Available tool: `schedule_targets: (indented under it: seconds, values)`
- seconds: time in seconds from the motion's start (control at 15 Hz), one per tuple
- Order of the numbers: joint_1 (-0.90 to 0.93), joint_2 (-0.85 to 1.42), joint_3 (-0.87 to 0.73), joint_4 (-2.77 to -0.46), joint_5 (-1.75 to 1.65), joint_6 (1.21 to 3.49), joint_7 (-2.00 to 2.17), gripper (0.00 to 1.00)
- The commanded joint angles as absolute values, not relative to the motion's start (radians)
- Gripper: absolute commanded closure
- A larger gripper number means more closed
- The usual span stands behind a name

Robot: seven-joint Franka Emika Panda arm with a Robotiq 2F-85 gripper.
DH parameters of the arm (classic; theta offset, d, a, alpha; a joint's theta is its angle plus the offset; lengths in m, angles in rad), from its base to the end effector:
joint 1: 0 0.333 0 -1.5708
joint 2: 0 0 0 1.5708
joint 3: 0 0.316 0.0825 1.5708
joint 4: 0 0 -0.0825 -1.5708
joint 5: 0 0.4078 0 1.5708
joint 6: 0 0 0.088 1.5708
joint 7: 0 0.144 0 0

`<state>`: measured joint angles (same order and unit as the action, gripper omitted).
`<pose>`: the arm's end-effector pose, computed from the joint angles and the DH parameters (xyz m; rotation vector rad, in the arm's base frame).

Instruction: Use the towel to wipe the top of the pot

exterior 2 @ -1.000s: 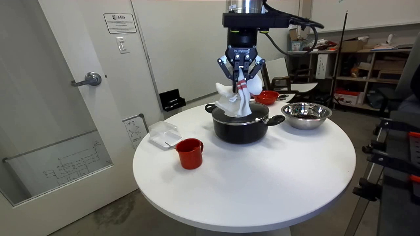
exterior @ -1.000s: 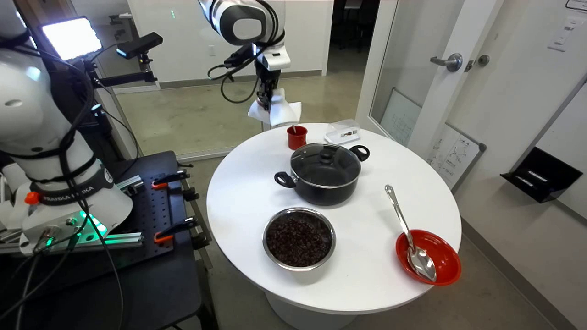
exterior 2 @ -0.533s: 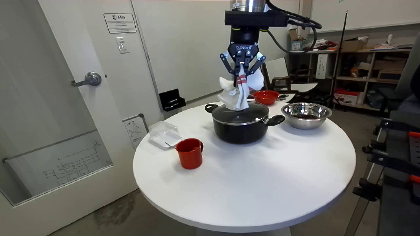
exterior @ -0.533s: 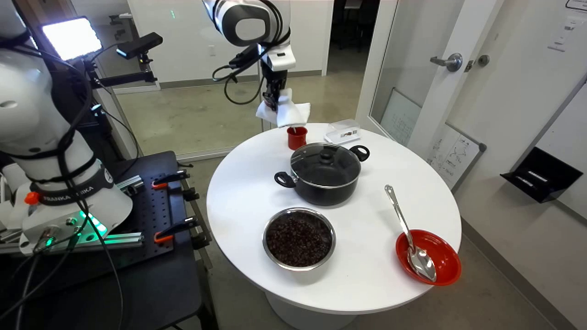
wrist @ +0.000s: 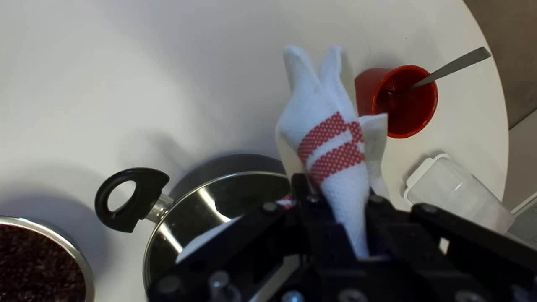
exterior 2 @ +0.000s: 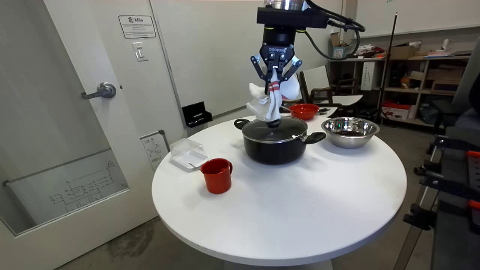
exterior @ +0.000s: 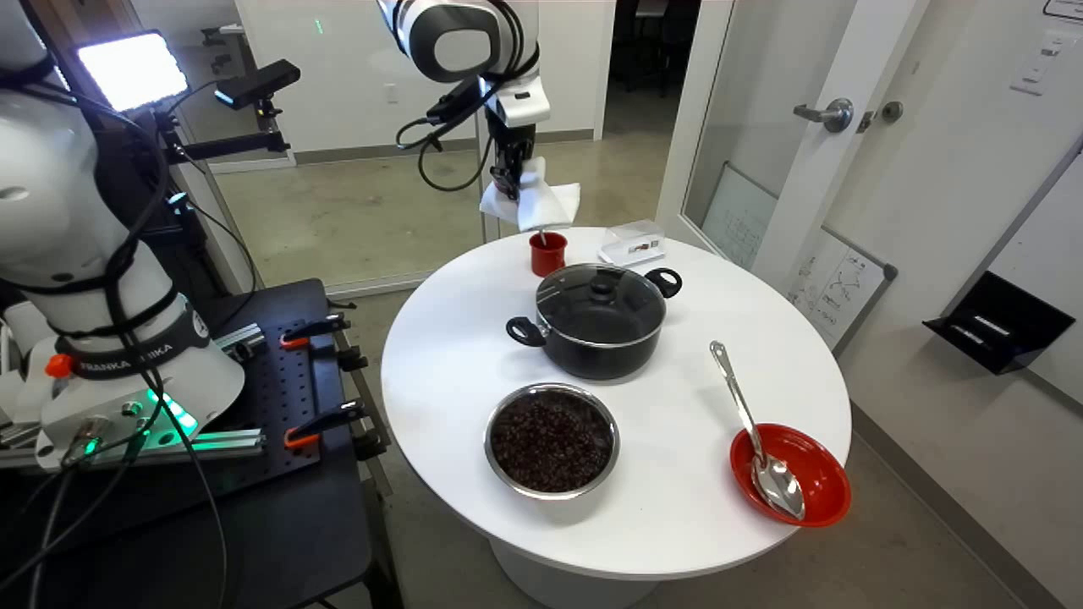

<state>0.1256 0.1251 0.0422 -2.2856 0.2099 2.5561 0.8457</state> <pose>0.5548 0.0955 0.2581 -2.6934 1.2115 -0.0910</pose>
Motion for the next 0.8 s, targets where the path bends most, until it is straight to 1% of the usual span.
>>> schedule_targets:
  seconds: [0.0, 0.2, 0.4, 0.47, 0.53, 0.73]
  values:
    - [0.121, 0.126, 0.045, -2.285, 0.202, 2.555, 0.864, 0.97]
    - [0.124, 0.171, 0.007, -2.25, 0.101, 2.546, 0.991, 0.97]
    - [0.11, 0.244, -0.041, -2.166, 0.025, 2.464, 1.121, 0.97]
    - [0.098, 0.268, -0.043, -2.132, 0.055, 2.414, 1.118, 0.97]
    - [0.07, 0.297, -0.025, -2.085, 0.139, 2.317, 1.047, 0.97]
    - [0.034, 0.38, -0.023, -1.977, 0.225, 2.176, 1.019, 0.97]
